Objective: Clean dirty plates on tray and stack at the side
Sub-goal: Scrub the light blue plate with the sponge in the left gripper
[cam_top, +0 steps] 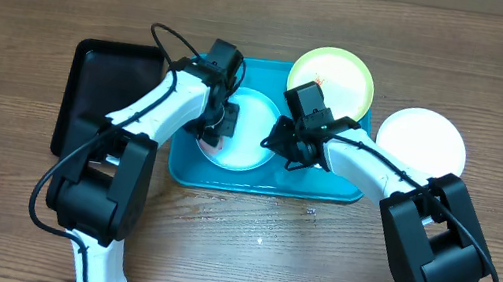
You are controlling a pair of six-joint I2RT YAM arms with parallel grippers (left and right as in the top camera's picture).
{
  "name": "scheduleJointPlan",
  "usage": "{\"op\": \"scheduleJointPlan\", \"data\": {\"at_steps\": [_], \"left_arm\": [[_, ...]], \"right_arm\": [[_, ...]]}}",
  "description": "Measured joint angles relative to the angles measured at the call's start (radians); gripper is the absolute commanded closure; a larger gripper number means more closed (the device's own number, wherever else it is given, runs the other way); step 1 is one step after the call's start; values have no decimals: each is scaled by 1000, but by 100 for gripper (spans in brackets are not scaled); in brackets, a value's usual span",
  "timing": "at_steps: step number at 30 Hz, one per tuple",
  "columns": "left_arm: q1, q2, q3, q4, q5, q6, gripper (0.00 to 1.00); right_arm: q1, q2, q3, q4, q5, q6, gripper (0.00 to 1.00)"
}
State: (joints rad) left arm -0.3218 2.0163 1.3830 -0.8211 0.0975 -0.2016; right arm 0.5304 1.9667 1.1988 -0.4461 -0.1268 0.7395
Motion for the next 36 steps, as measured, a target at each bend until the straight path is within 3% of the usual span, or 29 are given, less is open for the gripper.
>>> {"op": "scheduleJointPlan", "data": {"at_steps": [4,9,16,20,24,28,36], "left_arm": [[3,5,-2,-7,212,111,96],[-4,16,-5,75,256,153,96],[-13,16,-6,238,-20,79,96],[-18,16,-6,217,-240,-32,96],[-21,16,-2,141,-296,-98,96],[-24,15,7,64,-204,-74,96],[-20,13,3,53,180,87,96]], "right_arm": [[0,0,0,0,0,0,96],[0,0,0,-1,0,0,96],[0,0,0,0,0,-1,96],[0,0,0,0,0,-1,96],[1,0,0,5,-3,-3,96],[1,0,0,3,-8,-6,96],[-8,0,0,-11,-62,-29,96]]}}
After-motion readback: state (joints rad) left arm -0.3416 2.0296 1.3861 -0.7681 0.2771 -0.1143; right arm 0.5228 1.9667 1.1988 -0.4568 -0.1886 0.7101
